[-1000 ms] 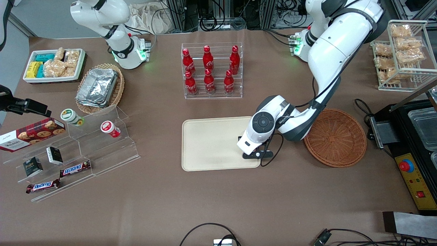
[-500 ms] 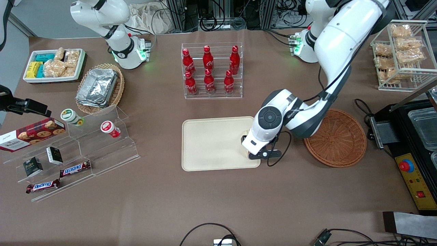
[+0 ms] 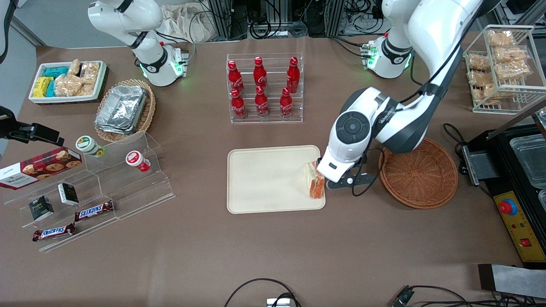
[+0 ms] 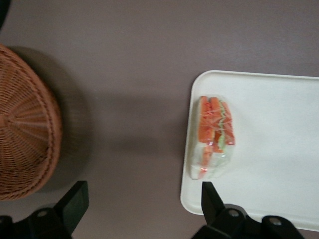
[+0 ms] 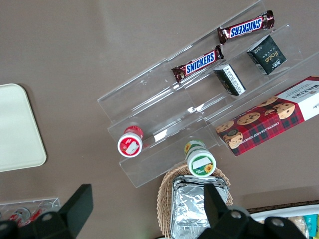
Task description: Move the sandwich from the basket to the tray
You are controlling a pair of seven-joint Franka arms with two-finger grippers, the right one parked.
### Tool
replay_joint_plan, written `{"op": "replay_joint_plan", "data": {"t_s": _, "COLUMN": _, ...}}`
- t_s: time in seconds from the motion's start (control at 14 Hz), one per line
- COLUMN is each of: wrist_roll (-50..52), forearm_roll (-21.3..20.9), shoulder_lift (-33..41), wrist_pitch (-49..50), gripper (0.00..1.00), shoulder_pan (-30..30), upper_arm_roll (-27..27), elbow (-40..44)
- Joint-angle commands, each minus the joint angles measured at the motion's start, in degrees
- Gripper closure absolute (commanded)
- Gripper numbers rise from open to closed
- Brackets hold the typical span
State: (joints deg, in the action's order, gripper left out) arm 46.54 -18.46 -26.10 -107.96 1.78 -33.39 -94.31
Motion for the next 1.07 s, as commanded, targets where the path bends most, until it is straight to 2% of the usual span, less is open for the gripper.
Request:
{"op": "replay_joint_plan", "data": {"t_s": 0.0, "wrist_roll": -6.62, "forearm_roll": 1.32, "shoulder_lift": 5.96, "wrist_pitch": -0.76, "gripper": 0.00, "shoulder_pan": -4.85, "upper_arm_roll": -0.45, "elbow": -6.84}}
{"op": "replay_joint_plan", "data": {"t_s": 0.07, "wrist_roll": -7.42, "forearm_roll": 1.41, "shoulder_lift": 7.71, "wrist_pitch": -0.84, "gripper": 0.00, "shoulder_pan": -6.34, "upper_arm_roll": -0.45, "elbow": -8.68}}
{"op": "replay_joint_plan", "data": {"t_s": 0.21, "wrist_roll": -15.38, "forearm_roll": 2.37, "shoulder_lift": 12.28, "wrist_pitch": -0.76, "gripper": 0.00, "shoulder_pan": -9.67, "upper_arm_roll": -0.45, "elbow": -12.20}}
{"op": "replay_joint_plan", "data": {"t_s": 0.43, "wrist_roll": -32.07, "forearm_roll": 9.21, "shoulder_lift": 17.47, "wrist_pitch": 0.82, "gripper": 0.00, "shoulder_pan": -18.10, "upper_arm_roll": -0.19, "elbow": -13.10}}
{"op": "replay_joint_plan", "data": {"t_s": 0.5, "wrist_roll": -36.82, "forearm_roll": 10.19, "shoulder_lift": 17.92, "wrist_pitch": 2.65, "gripper": 0.00, "shoulder_pan": -21.00, "upper_arm_roll": -0.10, "elbow": -11.18}}
{"op": "replay_joint_plan", "data": {"t_s": 0.64, "wrist_roll": -43.27, "forearm_roll": 9.24, "shoulder_lift": 14.43, "wrist_pitch": 10.89, "gripper": 0.00, "shoulder_pan": -22.79, "upper_arm_roll": 0.08, "elbow": -1.10}}
{"op": "replay_joint_plan", "data": {"t_s": 0.86, "wrist_roll": -39.87, "forearm_roll": 7.13, "shoulder_lift": 6.87, "wrist_pitch": 15.41, "gripper": 0.00, "shoulder_pan": -23.58, "upper_arm_roll": 1.66, "elbow": 11.74}}
{"op": "replay_joint_plan", "data": {"t_s": 1.0, "wrist_roll": -39.86, "forearm_roll": 6.95, "shoulder_lift": 6.50, "wrist_pitch": 15.41, "gripper": 0.00, "shoulder_pan": -23.58, "upper_arm_roll": 1.83, "elbow": 12.92}}
